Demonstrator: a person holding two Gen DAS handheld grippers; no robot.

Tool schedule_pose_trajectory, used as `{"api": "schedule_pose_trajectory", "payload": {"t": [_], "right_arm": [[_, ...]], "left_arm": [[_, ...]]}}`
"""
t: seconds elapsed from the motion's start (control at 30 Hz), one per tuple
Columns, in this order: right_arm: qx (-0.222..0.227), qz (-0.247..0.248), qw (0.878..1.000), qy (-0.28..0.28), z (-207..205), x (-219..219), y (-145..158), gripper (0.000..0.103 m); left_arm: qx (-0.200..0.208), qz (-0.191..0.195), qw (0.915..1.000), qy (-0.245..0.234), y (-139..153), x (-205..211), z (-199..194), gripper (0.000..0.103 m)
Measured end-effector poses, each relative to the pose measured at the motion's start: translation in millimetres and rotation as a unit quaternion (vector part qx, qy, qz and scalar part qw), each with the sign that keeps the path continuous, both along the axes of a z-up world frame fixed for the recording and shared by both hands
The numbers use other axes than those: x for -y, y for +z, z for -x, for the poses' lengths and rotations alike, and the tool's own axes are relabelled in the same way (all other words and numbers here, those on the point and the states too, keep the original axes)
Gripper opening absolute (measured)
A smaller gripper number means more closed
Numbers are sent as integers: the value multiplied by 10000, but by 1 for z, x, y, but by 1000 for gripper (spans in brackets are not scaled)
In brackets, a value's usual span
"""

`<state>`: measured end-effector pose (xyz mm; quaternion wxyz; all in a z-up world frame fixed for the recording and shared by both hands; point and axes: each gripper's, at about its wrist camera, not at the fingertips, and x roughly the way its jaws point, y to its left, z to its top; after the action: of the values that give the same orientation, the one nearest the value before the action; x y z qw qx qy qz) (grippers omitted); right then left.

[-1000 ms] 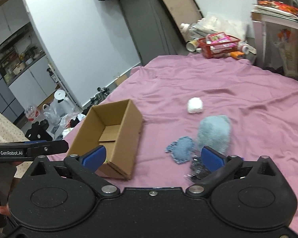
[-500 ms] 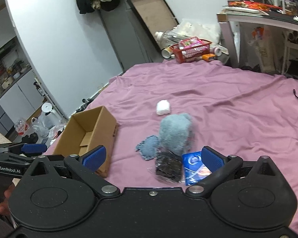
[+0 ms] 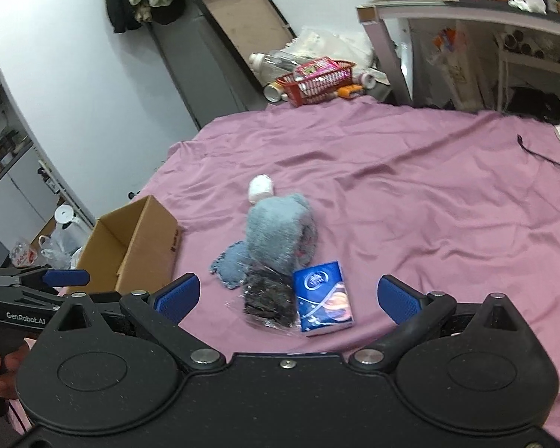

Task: Organize soft objects
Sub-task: 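Return both tools to the remaining objects on the sheet, then grasp the black crinkly bag with the left tool while the right tool grasps the tissue pack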

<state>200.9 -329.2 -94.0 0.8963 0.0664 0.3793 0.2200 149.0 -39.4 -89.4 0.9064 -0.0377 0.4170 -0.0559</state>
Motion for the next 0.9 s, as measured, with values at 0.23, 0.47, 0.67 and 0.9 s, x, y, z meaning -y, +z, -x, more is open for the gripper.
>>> {"api": "schedule_pose_trajectory", "payload": {"t": [0.23, 0.47, 0.67, 0.9], "right_arm": [[-238, 87, 9996, -127, -12, 5, -20, 92], [-501, 140, 9985, -146, -22, 5, -38, 84], [-698, 273, 9971, -123, -33, 2, -53, 79], [-891, 399, 9952, -38, -46, -6, -69, 73]], "left_arm": [[-59, 93, 9995, -284, -13, 15, -23, 100], [-35, 111, 9983, -563, -26, 30, -45, 99], [-284, 329, 9969, -663, -46, 37, -68, 89], [-535, 580, 9937, -797, -68, 46, -87, 73]]}}
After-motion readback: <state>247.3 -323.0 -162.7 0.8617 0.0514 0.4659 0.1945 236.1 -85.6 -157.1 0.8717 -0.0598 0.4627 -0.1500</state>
